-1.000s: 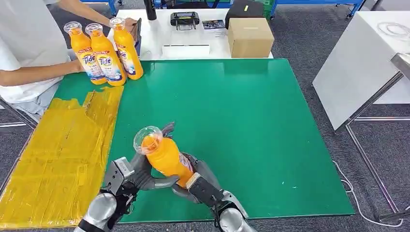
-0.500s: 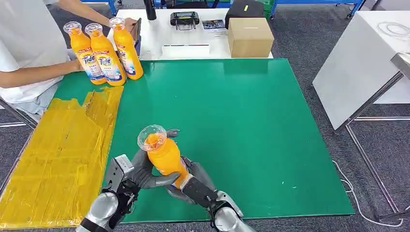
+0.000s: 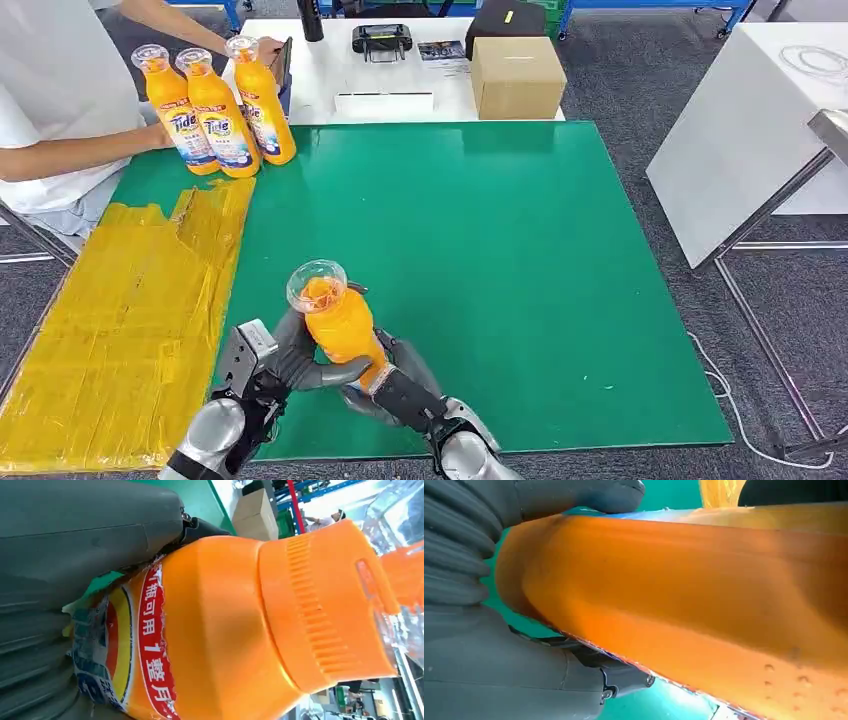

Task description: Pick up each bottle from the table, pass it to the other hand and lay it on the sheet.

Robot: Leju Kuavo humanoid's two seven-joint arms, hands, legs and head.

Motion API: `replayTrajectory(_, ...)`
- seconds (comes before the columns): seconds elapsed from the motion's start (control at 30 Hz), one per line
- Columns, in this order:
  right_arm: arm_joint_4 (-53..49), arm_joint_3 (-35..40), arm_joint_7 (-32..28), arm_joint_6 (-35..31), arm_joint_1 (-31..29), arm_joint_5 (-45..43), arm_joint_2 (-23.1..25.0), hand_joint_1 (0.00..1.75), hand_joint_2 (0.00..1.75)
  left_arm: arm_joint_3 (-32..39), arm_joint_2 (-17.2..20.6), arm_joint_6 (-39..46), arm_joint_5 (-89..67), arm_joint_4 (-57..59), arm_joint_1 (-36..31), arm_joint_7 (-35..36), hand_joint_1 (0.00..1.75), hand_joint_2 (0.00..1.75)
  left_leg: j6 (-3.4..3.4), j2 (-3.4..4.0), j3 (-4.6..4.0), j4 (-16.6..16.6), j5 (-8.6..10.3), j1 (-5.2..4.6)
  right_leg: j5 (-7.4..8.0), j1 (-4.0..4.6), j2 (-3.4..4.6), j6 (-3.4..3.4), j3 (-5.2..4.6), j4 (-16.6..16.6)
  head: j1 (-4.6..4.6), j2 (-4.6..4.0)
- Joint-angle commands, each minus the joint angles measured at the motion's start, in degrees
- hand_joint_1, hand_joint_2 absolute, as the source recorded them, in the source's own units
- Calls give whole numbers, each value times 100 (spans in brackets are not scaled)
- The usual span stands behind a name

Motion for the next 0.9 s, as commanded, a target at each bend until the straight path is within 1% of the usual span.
replayTrajectory(0.03,-568,-162,-287,-292,127,-225,-227,0,175,-35,170,1038,-908,68,-200,-164,175,175,-2,-6,15,-2,-9,3,-9,3,-4,-3,19,-5,2,0)
replayTrajectory(0.07,-1099,-371,-347,-524,287,-255,-364,0,175,12,293,1992,-1957,-31,-217,7,175,175,-2,-9,18,0,-13,4,-14,4,-6,-5,22,-4,0,0)
replayTrajectory(0.1,-1467,-563,-323,-573,394,-304,-437,0,175,65,449,2461,-2584,-64,-270,165,175,175,-1,-12,5,1,-7,1,-10,1,-10,-2,9,1,2,0)
replayTrajectory(0.13,-1822,-706,-312,-607,500,-287,-546,0,175,117,566,2824,-3109,-120,-287,306,175,175,-2,-15,11,2,-11,2,-14,2,-12,-4,16,0,0,0)
replayTrajectory(0.17,-2180,-942,-366,-717,632,-279,-586,0,175,201,751,3321,-4102,-92,-349,670,175,175,-3,-18,21,8,-21,5,-24,5,-14,-7,27,3,0,0)
replayTrajectory(0.2,-2509,-1146,-392,-774,763,-262,-632,0,175,270,914,3491,-4844,-76,-397,1024,175,175,-4,-16,17,6,-19,6,-21,6,-12,-7,24,3,4,0)
replayTrajectory(0.27,-2981,-1425,-411,-744,960,-251,-695,0,175,445,1117,3451,-5333,-32,-475,1241,175,175,-4,-12,8,2,-11,3,-14,3,-10,-6,13,2,0,0)
replayTrajectory(0.3,-3219,-1604,-573,-861,1072,-236,-665,0,175,485,1305,3410,-6285,96,-571,1725,175,175,-6,-14,19,4,-19,5,-22,5,-9,-10,23,4,-2,0)
replayTrajectory(0.4,-3769,-1857,-679,-927,1232,-252,-710,0,175,595,1664,3029,-6919,397,-810,2070,175,175,-4,-23,9,4,-12,3,-18,4,-20,-6,14,4,2,0)
replayTrajectory(0.47,-3865,-1919,-677,-922,1240,-243,-689,0,175,592,1793,2911,-7143,556,-903,2094,175,175,-4,-11,10,4,-13,3,-16,4,-8,-6,13,4,0,0)
replayTrajectory(0.5,-3865,-1919,-677,-922,1240,-243,-689,0,175,592,1793,2911,-7143,556,-903,2094,175,175,-4,0,8,2,-10,4,-10,4,2,-6,5,4,-2,0)
replayTrajectory(0.63,-3809,-1889,-679,-929,1224,-241,-662,0,175,567,1765,2912,-7164,614,-925,2087,175,175,-2,-4,7,-1,-7,3,-8,2,-4,-5,1,-1,0,0)
replayTrajectory(0.7,-3796,-1878,-720,-956,1204,-230,-664,0,175,437,1868,2791,-7610,678,-993,2320,175,175,-2,-12,21,1,-17,7,-17,6,-11,-7,20,-4,2,0)
replayTrajectory(0.8,-3901,-1906,-761,-1016,1188,-232,-678,0,175,306,1972,2538,-7786,1113,-1259,2379,175,175,-2,-5,5,1,-8,5,-7,4,-4,-5,2,-1,2,0)
replayTrajectory(0.83,-3962,-1925,-775,-1041,1184,-240,-680,0,175,232,1969,2461,-7830,1359,-1389,2388,175,175,-5,-7,32,4,-25,11,-22,10,-3,-10,32,-3,2,0)
replayTrajectory(0.9,-4026,-1933,-804,-1046,1155,-258,-695,0,175,133,1916,2330,-7923,1747,-1583,2377,175,175,-4,-12,8,-2,-6,4,-9,3,-12,-7,5,-2,2,0)
